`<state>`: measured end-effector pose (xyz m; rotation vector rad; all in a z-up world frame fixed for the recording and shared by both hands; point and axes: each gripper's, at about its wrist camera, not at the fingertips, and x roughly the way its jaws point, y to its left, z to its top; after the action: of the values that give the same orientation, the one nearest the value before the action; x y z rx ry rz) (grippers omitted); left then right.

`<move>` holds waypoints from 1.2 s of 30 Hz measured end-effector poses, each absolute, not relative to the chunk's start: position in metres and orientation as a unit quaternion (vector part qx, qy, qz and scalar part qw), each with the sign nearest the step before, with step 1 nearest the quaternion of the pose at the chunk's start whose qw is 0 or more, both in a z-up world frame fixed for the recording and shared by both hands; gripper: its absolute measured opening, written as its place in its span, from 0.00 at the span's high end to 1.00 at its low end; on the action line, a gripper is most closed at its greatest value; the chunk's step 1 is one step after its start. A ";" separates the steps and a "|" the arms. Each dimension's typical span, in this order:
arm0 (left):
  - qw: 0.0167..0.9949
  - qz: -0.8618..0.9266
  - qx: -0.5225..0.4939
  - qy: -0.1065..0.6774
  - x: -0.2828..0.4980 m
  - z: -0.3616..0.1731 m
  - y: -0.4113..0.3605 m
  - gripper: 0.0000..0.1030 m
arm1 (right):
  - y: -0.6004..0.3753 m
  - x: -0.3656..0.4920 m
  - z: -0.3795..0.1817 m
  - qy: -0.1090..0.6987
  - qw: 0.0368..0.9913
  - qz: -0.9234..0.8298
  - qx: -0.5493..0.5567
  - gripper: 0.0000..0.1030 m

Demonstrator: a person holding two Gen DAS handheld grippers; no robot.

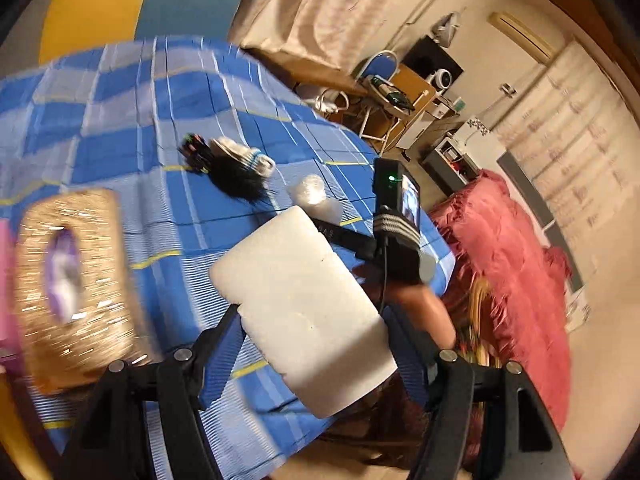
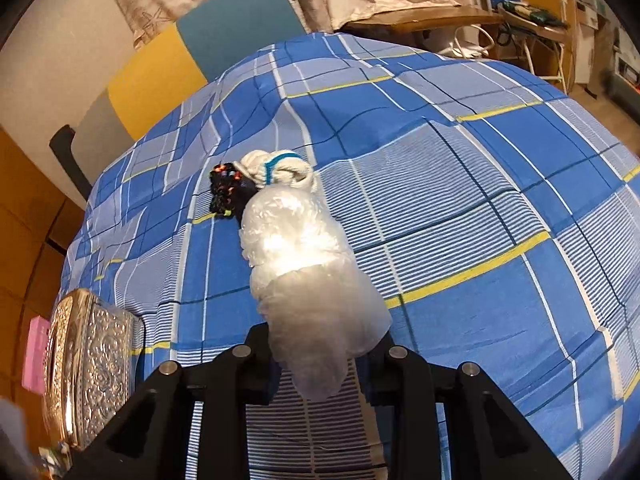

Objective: Organize soft objects
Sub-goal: 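Carry the soap bar over the tray with the left tool while the right tool carries the bag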

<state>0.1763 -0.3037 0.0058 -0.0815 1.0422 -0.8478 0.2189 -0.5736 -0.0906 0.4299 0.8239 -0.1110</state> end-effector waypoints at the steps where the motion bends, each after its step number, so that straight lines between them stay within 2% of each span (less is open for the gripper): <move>1: 0.785 -0.396 -0.037 0.474 0.171 0.013 -0.290 0.31 | -0.571 0.219 -0.090 0.395 0.895 -0.052 0.201 0.71; 9: 0.834 -0.320 -0.060 0.446 0.165 0.037 -0.148 0.30 | -0.560 0.215 -0.077 0.369 0.916 -0.058 0.148 0.71; 18: 0.821 -0.179 0.001 0.542 0.198 -0.042 -0.016 0.29 | -0.529 0.191 -0.040 0.330 0.937 -0.050 0.105 0.71; 26: 0.782 -0.160 0.066 0.598 0.223 -0.109 0.017 0.29 | -0.471 0.139 0.016 0.280 0.954 -0.005 0.104 0.71; 36: 0.769 -0.143 0.090 0.616 0.236 -0.137 0.029 0.23 | -0.352 0.100 0.060 0.247 0.960 0.114 0.071 0.71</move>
<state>0.2358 0.0290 -0.1371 0.1952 1.3375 -0.3094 0.0996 -0.3522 0.0596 0.1436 0.5008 0.2318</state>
